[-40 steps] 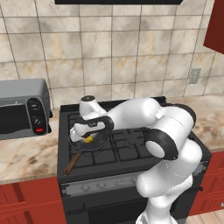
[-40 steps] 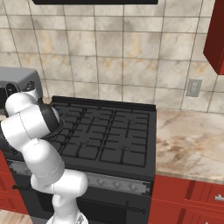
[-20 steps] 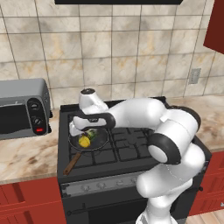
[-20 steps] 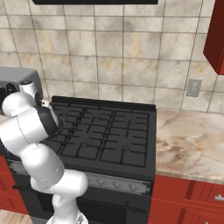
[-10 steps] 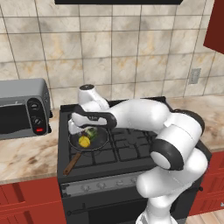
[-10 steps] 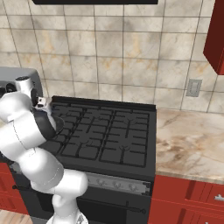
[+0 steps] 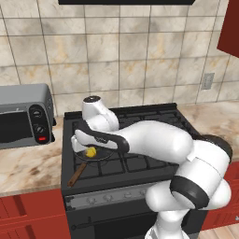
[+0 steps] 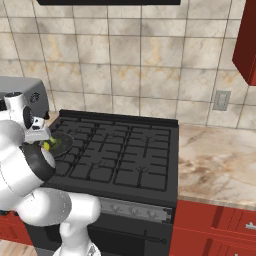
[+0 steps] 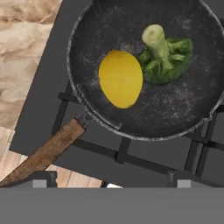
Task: Put the lemon and broccoli in the pan. Then turn on the front left burner and set the heat to medium.
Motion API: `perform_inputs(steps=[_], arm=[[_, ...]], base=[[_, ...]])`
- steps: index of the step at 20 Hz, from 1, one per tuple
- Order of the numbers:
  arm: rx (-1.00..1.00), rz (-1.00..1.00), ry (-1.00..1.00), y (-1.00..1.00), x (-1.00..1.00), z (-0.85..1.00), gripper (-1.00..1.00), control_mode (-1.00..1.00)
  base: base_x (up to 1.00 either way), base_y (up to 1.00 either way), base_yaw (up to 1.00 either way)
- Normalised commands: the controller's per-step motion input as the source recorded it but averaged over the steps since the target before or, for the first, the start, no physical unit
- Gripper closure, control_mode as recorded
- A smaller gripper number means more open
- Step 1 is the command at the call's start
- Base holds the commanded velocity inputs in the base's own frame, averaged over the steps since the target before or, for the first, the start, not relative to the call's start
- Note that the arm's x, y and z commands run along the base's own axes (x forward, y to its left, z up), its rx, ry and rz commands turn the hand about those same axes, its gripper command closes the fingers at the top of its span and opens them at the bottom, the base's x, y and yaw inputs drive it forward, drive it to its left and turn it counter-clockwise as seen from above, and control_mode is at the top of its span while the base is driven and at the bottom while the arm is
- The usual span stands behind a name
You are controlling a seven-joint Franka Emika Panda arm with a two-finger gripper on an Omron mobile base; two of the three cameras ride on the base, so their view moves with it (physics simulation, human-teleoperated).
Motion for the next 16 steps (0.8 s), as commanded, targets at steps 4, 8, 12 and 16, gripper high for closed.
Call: perform_inputs(steps=[4,8,12,16], arm=[[0.01,-0.11,-0.06,0.0,-0.58,0.0,-1.0,-1.0],[0.03,-0.14,-0.07,0.0,-0.45,0.0,-1.0,-1.0],[0.02,-0.15,-0.08,0.0,-0.34,0.0,-1.0,-1.0],[0.03,-0.15,-0.09,0.01,-0.31,-0.01,-1.0,-1.0]], base=[[0.0,0.0,0.0],[0.0,0.0,0.0],[0.0,0.0,0.0],[0.0,0.0,0.0]])
